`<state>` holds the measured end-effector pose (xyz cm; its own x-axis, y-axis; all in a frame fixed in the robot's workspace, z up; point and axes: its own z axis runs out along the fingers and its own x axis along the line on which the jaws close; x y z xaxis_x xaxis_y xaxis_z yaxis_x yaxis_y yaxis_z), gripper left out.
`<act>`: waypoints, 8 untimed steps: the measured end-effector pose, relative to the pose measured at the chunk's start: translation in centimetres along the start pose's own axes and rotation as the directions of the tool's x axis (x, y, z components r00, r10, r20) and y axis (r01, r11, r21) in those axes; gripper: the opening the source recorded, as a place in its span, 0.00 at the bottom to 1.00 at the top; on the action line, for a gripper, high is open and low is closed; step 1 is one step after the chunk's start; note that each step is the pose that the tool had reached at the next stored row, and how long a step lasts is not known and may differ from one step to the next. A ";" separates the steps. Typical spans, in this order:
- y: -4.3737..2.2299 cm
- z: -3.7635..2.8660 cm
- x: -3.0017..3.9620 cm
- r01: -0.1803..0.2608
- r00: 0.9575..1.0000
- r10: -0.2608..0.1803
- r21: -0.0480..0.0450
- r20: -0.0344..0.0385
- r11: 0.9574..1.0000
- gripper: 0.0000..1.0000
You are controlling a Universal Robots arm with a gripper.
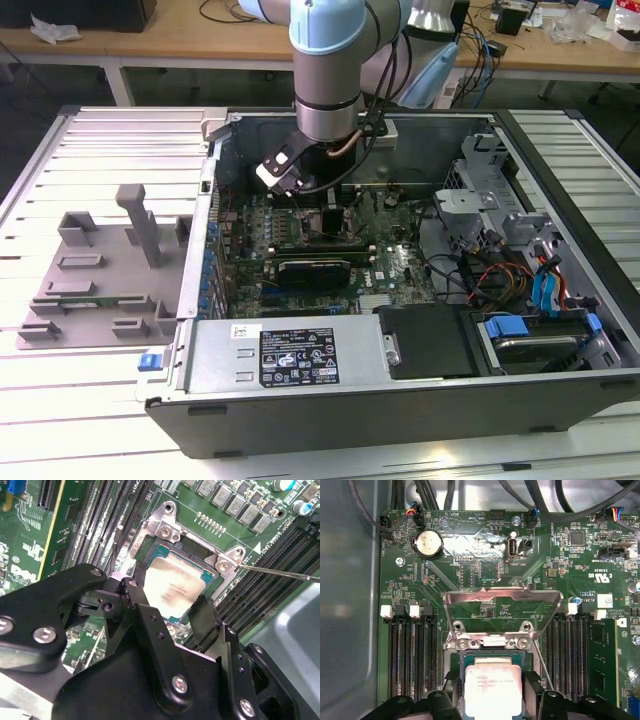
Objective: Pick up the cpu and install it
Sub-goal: 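Place the cpu into insertion slot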
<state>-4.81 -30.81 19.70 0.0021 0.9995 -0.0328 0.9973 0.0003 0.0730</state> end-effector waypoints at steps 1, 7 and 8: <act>0.03 -0.40 -0.01 0.000 1.000 0.000 0.000 0.000 1.000 0.62; 0.07 -0.85 -0.02 0.000 1.000 0.000 0.000 0.000 1.000 0.60; 0.07 -0.89 -0.03 0.000 1.000 0.000 0.000 0.000 1.000 0.41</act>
<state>-4.81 -30.81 20.59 0.0021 0.9995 -0.0328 0.9973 0.0003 0.0731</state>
